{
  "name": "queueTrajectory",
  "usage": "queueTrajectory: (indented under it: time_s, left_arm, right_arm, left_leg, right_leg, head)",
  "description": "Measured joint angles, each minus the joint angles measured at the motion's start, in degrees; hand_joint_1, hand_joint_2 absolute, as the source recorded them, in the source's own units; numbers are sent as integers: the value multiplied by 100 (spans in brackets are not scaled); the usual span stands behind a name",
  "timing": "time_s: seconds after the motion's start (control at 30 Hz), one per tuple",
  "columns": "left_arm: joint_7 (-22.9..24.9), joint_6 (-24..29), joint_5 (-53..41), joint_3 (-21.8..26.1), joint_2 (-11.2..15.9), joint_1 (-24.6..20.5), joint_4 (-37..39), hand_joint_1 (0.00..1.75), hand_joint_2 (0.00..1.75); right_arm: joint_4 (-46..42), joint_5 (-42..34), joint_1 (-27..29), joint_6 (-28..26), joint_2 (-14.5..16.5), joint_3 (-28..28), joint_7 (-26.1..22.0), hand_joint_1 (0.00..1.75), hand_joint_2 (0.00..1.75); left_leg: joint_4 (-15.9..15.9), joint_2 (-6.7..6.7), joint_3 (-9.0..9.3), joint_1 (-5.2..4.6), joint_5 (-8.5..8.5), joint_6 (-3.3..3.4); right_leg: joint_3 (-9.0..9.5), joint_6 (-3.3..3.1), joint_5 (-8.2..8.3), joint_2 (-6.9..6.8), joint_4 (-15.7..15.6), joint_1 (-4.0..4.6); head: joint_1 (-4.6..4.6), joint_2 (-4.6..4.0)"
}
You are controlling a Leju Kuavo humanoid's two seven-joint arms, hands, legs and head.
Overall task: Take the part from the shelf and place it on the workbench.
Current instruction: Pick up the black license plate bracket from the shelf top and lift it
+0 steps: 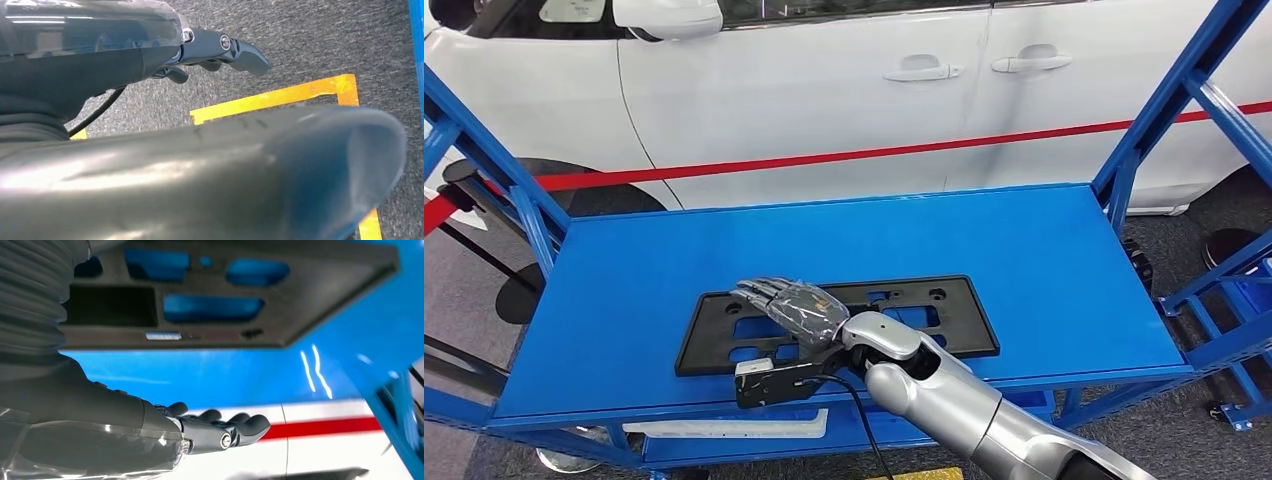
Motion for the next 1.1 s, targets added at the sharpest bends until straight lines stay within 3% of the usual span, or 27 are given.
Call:
queueTrajectory:
  time_s: [0.03, 0.1, 0.17, 0.27, 0.33, 0.43, 0.5, 0.53, 0.63, 0.7, 0.77, 0.83, 0.87, 0.97, 1.0, 1.03, 1.1]
  left_arm:
    - [-2, -3, 2, -1, 2, 1, 0, 0, 0]
    - [-7, -7, 4, -2, 9, -7, 0, 0, 0]
    - [-11, -9, 6, -5, 13, -21, 0, 0, 0]
    - [-13, -10, 12, -8, 16, -19, 0, 0, 0]
    - [-14, -10, 17, -9, 17, -23, 0, 0, 0]
    - [-14, -10, 23, -10, 17, -29, 0, 0, 0]
    - [-14, -10, 31, -10, 21, -23, 0, 0, 0]
    - [-14, -6, 40, -10, 23, -22, 0, 0, 0]
    - [-25, 6, 63, -10, 25, -28, -1, 0, 0]
    - [-38, 9, 63, -10, 25, -34, -1, 0, 0]
    - [-44, 15, 63, -10, 29, -39, -1, 0, 0]
    - [-46, 32, 63, -10, 38, -43, -2, 0, 0]
    - [-47, 43, 63, -10, 42, -45, -2, 0, 0]
    - [-47, 64, 62, -10, 45, -39, -1, 0, 0]
    - [-46, 66, 62, -10, 46, -33, -1, 0, 0]
    - [-46, 67, 61, -10, 47, -29, -1, 0, 0]
    - [-45, 68, 60, -11, 54, -32, -2, 0, 0]
  right_arm:
    - [24, 0, -13, 7, -9, 24, 0, 0, 175]
    - [57, -7, -69, 35, -19, 50, 5, 0, 175]
    - [87, -47, -149, 116, -23, 67, 28, 0, 175]
    - [138, -139, -277, 249, -28, 156, 114, 0, 175]
    - [172, -180, -374, 295, -35, 215, 168, 0, 175]
    - [227, -204, -474, 350, -59, 296, 219, 0, 175]
    - [282, -237, -489, 419, -91, 373, 261, 0, 175]
    - [310, -257, -505, 454, -107, 415, 280, 0, 175]
    - [362, -335, -630, 574, -125, 513, 301, 0, 175]
    - [385, -430, -722, 656, -132, 565, 295, 0, 175]
    - [414, -536, -767, 699, -150, 612, 289, 0, 175]
    - [439, -620, -796, 700, -162, 650, 284, 0, 175]
    - [450, -652, -807, 686, -163, 665, 284, 0, 175]
    - [495, -666, -778, 594, -168, 727, 316, 0, 175]
    - [516, -628, -750, 542, -171, 756, 343, 0, 175]
    - [537, -572, -720, 481, -173, 785, 375, 0, 175]
    - [572, -458, -685, 372, -174, 835, 437, 0, 175]
  left_leg:
    - [-198, 1, 87, 5, 161, -3]
    - [-992, 5, 460, 12, 549, 18]
    - [-1520, 0, 695, -5, 709, 82]
    - [-1616, -8, 709, -21, 738, 197]
    - [-1662, -3, 719, -4, 782, 275]
    - [-1678, 5, 706, -11, 806, 330]
    - [-1670, 1, 697, -17, 807, 334]
    - [-1662, -3, 696, -17, 806, 332]
    - [-1627, -8, 690, -30, 786, 294]
    - [-1618, -5, 674, -49, 781, 241]
    - [-1640, -5, 677, -56, 791, 175]
    - [-1512, -4, 626, -49, 678, 110]
    - [-1281, -3, 529, -42, 532, 82]
    - [-197, -1, 42, -17, 47, 23]
    - [-32, -1, -41, -14, 35, 14]
    - [-94, 0, -16, -12, 136, 12]
    - [-811, 3, 310, -11, 527, 37]
  right_leg:
    - [0, 3, -2, 4, 9, -1]
    - [-1, 25, -13, 14, 28, 3]
    - [-21, 76, -12, 24, 47, 19]
    - [-37, 174, 10, 27, 35, 25]
    - [-117, 230, -130, 25, 218, 19]
    - [-587, 270, -649, 20, 1236, 5]
    - [-790, 275, -738, 19, 1663, 0]
    - [-730, 267, -619, 19, 1548, -2]
    - [-176, 203, -112, 19, 428, 9]
    - [-16, 165, -37, 23, 64, 35]
    - [-11, 118, -22, 24, 31, 42]
    - [7, 51, 10, 18, -17, 15]
    - [16, 23, 23, 13, -39, 2]
    - [14, -6, 26, 8, -41, 3]
    - [13, -7, 24, 8, -37, 6]
    - [13, -6, 22, 11, -31, 6]
    - [15, 9, 10, 20, -11, 6]
  head:
    - [-1, 0]
    - [-1, 0]
    - [3, 0]
    - [7, 0]
    - [11, 0]
    - [15, 0]
    - [15, 0]
    - [15, 0]
    - [13, 0]
    - [9, 0]
    - [8, 0]
    - [4, 0]
    - [1, 0]
    - [-2, 0]
    - [-3, 0]
    - [-3, 0]
    - [-3, 0]
